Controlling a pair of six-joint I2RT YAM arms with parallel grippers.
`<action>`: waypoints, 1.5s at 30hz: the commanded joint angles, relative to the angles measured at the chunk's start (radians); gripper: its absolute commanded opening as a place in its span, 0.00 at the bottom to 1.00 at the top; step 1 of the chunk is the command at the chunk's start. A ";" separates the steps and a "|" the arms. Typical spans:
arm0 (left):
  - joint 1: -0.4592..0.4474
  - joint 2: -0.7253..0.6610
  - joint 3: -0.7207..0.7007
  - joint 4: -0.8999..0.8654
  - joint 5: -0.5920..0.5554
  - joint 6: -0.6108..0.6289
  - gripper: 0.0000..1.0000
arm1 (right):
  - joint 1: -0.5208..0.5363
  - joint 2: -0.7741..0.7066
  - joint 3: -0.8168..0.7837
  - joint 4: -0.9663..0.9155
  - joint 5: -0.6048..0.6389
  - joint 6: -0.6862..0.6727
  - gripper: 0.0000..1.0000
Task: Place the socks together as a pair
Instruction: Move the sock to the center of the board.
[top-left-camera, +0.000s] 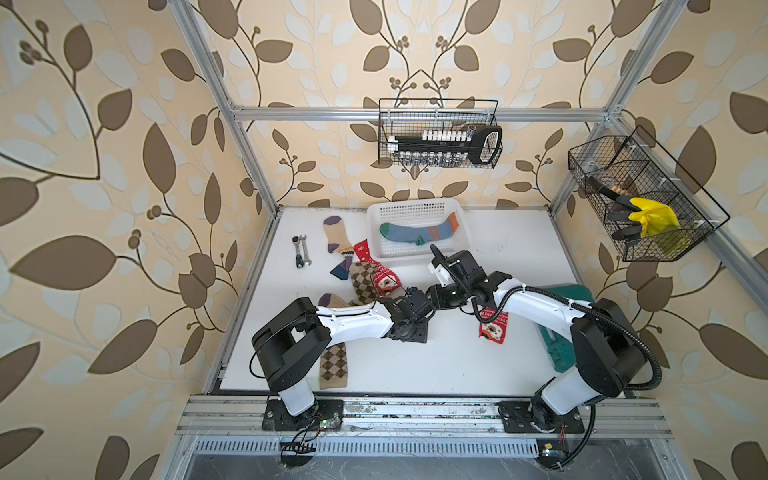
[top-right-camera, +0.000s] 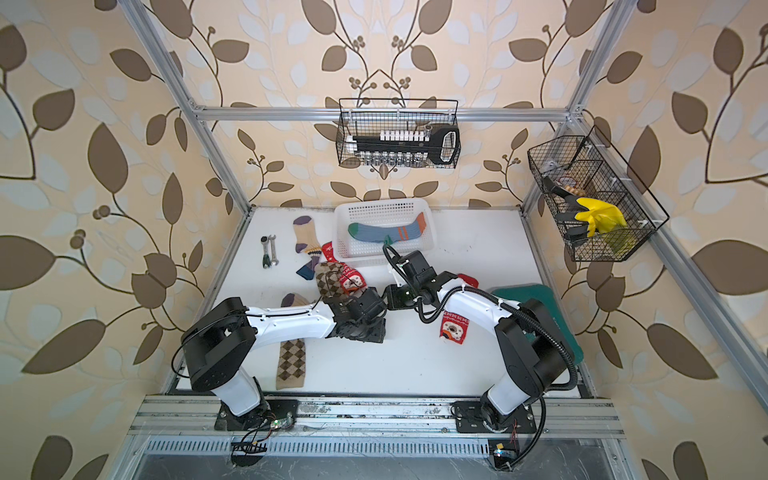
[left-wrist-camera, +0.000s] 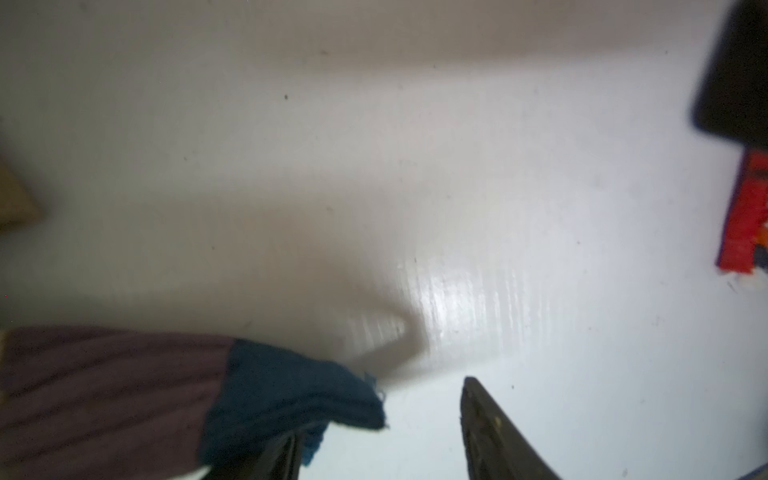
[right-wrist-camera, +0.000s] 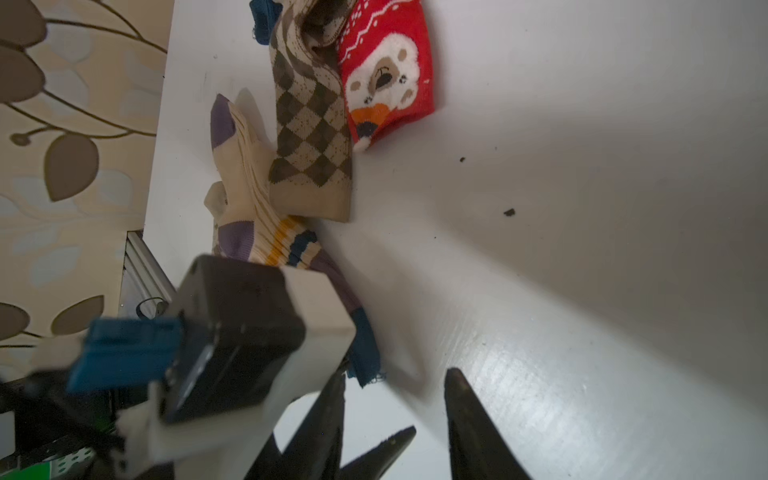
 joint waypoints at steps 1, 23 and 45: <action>0.006 -0.190 -0.003 -0.050 -0.098 -0.027 0.61 | 0.002 0.025 -0.006 0.047 -0.072 0.013 0.40; 0.438 -0.731 -0.439 -0.053 0.001 -0.009 0.59 | 0.308 0.273 0.277 -0.246 0.251 -0.090 0.27; 0.592 -0.787 -0.535 0.009 0.116 -0.005 0.58 | 0.325 0.244 0.304 -0.350 0.368 -0.208 0.49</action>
